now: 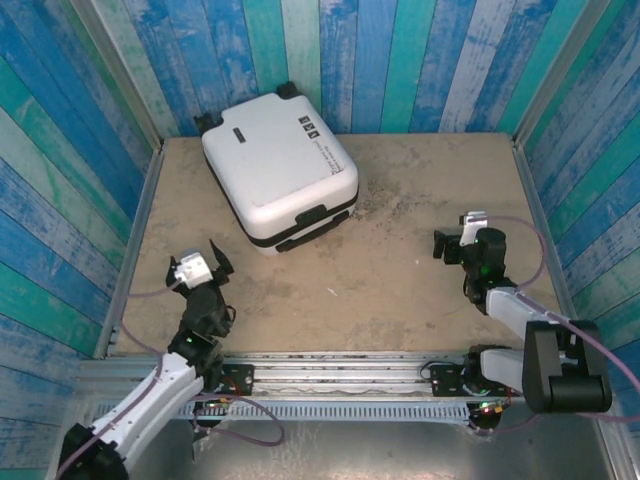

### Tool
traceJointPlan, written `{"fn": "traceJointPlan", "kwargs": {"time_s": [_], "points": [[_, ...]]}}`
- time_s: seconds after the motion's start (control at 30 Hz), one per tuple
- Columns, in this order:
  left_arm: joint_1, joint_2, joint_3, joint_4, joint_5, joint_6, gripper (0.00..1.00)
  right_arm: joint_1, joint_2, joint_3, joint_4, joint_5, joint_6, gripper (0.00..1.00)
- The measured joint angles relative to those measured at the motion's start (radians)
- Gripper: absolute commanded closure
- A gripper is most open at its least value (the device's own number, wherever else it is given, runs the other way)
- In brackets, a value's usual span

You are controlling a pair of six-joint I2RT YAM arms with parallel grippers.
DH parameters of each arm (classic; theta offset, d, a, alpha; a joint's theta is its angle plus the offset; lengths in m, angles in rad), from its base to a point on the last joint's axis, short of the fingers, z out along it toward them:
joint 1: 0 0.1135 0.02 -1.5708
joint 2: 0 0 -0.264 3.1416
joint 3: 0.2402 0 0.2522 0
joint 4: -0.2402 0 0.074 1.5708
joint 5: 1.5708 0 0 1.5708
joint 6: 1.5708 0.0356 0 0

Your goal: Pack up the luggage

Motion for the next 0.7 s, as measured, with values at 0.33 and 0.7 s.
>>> {"fn": "traceJointPlan", "kwargs": {"time_s": [0.33,0.7], "points": [[0.263,0.642,0.149,0.188,0.358,-0.052,0.07,0.004,0.112,0.020,0.205,-0.023,-0.050,0.00],[0.347,1.038,0.232,0.537,0.620,0.047,0.07,0.011,0.326,0.077,0.333,-0.040,-0.094,0.00]]}}
